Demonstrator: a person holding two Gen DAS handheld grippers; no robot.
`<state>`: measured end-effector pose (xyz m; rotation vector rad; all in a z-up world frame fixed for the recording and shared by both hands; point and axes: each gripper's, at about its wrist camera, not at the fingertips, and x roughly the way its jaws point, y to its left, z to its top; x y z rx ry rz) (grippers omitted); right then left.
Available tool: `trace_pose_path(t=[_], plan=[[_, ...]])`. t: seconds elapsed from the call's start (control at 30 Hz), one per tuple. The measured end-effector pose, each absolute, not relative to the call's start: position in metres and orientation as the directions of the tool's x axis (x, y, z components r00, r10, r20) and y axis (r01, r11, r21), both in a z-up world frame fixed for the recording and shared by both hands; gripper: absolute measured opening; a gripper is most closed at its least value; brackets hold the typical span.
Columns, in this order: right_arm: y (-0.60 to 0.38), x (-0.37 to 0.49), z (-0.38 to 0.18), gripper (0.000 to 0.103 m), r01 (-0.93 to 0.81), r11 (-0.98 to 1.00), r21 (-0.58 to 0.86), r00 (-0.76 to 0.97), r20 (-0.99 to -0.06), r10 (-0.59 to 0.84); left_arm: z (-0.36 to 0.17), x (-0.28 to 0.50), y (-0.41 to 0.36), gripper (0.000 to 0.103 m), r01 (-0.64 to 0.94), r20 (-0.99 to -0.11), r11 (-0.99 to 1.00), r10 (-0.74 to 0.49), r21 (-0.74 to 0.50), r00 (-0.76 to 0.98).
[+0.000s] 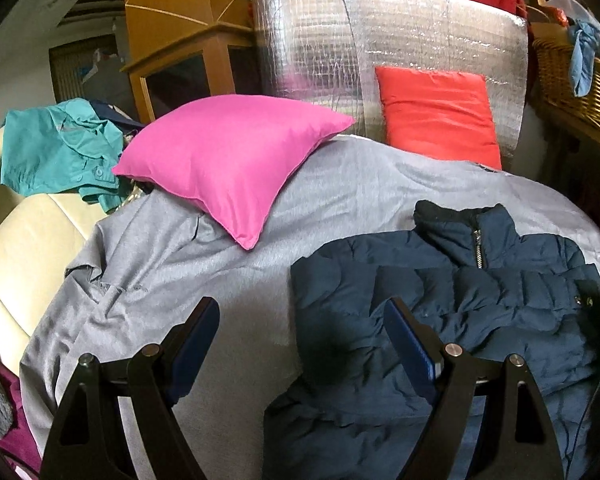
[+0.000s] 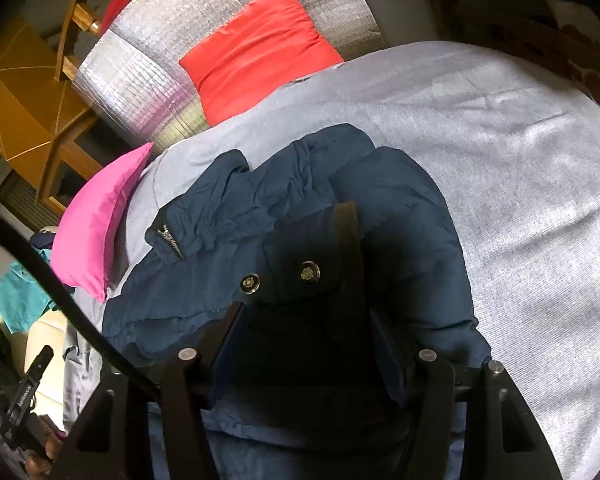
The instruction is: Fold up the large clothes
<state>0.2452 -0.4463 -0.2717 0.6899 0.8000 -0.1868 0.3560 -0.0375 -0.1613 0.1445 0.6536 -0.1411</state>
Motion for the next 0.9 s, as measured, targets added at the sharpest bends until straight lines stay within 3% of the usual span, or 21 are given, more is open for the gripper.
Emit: trace_pose_path(t=[0.7,0.9], plan=[[-0.446,0.243,-0.271,0.065,0.396,0.771,0.498,0.698,-0.709,0.101,-0.155,0.350,-0.037,0.085,0.168,-0.599,0.981,-0.079,0.094,0.797],[-0.451,0.227,-0.254,0.069,0.351,0.785,0.510,0.754,-0.651,0.086,-0.175,0.367,-0.032,0.085,0.172,-0.669,0.984,-0.092,0.055,0.737]])
